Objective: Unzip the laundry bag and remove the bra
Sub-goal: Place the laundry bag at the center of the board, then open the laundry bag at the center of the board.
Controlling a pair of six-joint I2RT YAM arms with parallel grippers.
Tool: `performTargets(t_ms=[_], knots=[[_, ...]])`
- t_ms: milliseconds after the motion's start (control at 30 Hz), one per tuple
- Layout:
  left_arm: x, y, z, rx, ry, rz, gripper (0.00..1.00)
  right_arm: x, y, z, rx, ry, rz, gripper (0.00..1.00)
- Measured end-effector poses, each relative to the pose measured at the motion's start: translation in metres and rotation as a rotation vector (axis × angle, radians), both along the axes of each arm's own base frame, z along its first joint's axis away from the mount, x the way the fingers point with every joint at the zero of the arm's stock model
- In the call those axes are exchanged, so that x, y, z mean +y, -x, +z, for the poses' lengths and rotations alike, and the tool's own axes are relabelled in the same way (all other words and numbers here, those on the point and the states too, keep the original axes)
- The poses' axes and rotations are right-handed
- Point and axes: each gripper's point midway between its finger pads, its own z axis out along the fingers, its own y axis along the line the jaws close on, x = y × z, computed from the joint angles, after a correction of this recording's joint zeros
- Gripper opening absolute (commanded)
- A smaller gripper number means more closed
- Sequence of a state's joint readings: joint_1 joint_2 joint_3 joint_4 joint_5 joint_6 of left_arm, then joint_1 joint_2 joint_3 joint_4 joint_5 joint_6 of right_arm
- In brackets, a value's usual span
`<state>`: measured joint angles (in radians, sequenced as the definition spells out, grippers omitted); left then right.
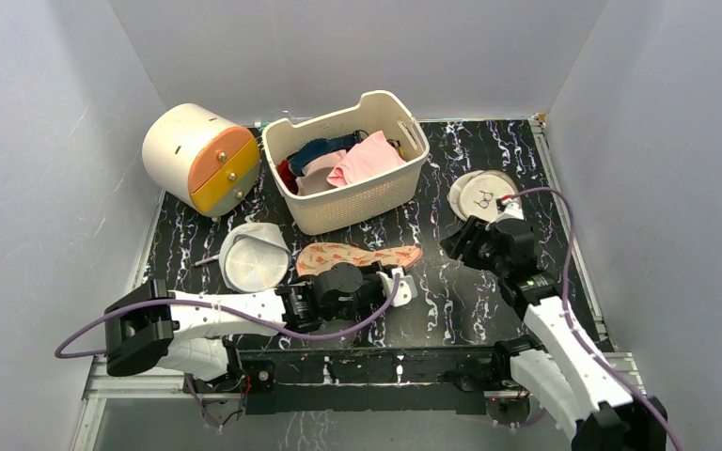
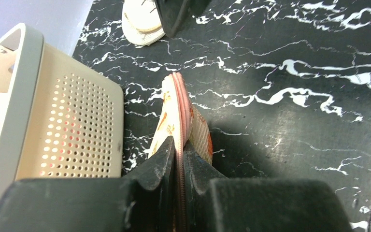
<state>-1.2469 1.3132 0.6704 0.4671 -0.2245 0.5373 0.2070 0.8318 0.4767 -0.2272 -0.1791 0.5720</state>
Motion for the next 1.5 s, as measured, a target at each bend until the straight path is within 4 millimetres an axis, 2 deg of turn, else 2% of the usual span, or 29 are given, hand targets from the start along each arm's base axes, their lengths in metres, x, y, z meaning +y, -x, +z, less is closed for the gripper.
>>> performTargets(t_ms=[100, 200, 333, 367, 400, 433, 500, 633, 700, 833, 967, 1033, 1133, 1200, 1233, 1267, 1333, 1433, 1500], knots=[[-0.008, 0.003, -0.001, 0.038, 0.014, -0.013, 0.0, -0.013, 0.008, 0.028, -0.058, 0.016, -0.062, 0.63], [-0.021, 0.011, -0.006, 0.095, 0.012, -0.055, 0.0, -0.02, 0.01, 0.067, -0.152, 0.016, -0.089, 0.64], [-0.036, 0.031, -0.017, 0.158, -0.007, -0.133, 0.0, -0.021, 0.01, 0.108, -0.243, 0.025, -0.078, 0.65], [-0.039, 0.038, -0.022, 0.172, -0.02, -0.155, 0.04, -0.021, 0.009, 0.114, -0.259, 0.031, -0.071, 0.66], [-0.04, 0.042, -0.026, 0.182, -0.032, -0.17, 0.18, -0.02, 0.01, 0.117, -0.265, 0.033, -0.064, 0.67], [-0.041, 0.048, -0.032, 0.194, -0.051, -0.187, 0.33, -0.019, 0.01, 0.118, -0.27, 0.04, -0.051, 0.67], [-0.041, 0.055, -0.041, 0.212, -0.081, -0.205, 0.55, -0.015, 0.011, 0.115, -0.259, 0.048, -0.015, 0.68], [-0.041, 0.059, -0.039, 0.215, -0.079, -0.214, 0.88, -0.004, 0.015, 0.099, -0.204, 0.06, 0.072, 0.72], [-0.038, 0.058, -0.027, 0.196, -0.044, -0.206, 0.98, 0.003, 0.017, 0.09, -0.17, 0.062, 0.126, 0.74], [-0.022, 0.051, 0.021, 0.123, 0.1, -0.172, 0.98, 0.019, 0.023, 0.072, -0.094, 0.045, 0.241, 0.77], [-0.007, 0.032, 0.076, 0.048, 0.263, -0.096, 0.98, 0.031, 0.029, 0.059, -0.035, 0.022, 0.323, 0.79], [0.004, 0.017, 0.095, 0.017, 0.32, -0.035, 0.98, 0.039, 0.032, 0.055, -0.018, 0.018, 0.362, 0.8], [0.032, -0.019, 0.118, -0.028, 0.396, 0.115, 0.98, 0.052, 0.039, 0.049, 0.007, 0.021, 0.42, 0.8], [0.056, -0.047, 0.127, -0.047, 0.44, 0.242, 0.98, 0.06, 0.044, 0.044, 0.023, 0.029, 0.455, 0.81], [0.062, -0.054, 0.129, -0.046, 0.457, 0.282, 0.98, 0.066, 0.048, 0.041, 0.032, 0.037, 0.476, 0.81], [0.081, -0.074, 0.13, -0.053, 0.473, 0.371, 0.98, 0.071, 0.051, 0.038, 0.039, 0.047, 0.494, 0.81], [0.106, -0.096, 0.129, -0.054, 0.498, 0.49, 0.98, 0.084, 0.06, 0.03, 0.055, 0.084, 0.54, 0.81], [0.138, -0.118, 0.131, -0.059, 0.535, 0.624, 0.99, 0.108, 0.077, 0.018, 0.077, 0.172, 0.62, 0.82], [0.154, -0.126, 0.134, -0.068, 0.558, 0.691, 0.98, 0.121, 0.085, 0.014, 0.081, 0.233, 0.658, 0.82]])
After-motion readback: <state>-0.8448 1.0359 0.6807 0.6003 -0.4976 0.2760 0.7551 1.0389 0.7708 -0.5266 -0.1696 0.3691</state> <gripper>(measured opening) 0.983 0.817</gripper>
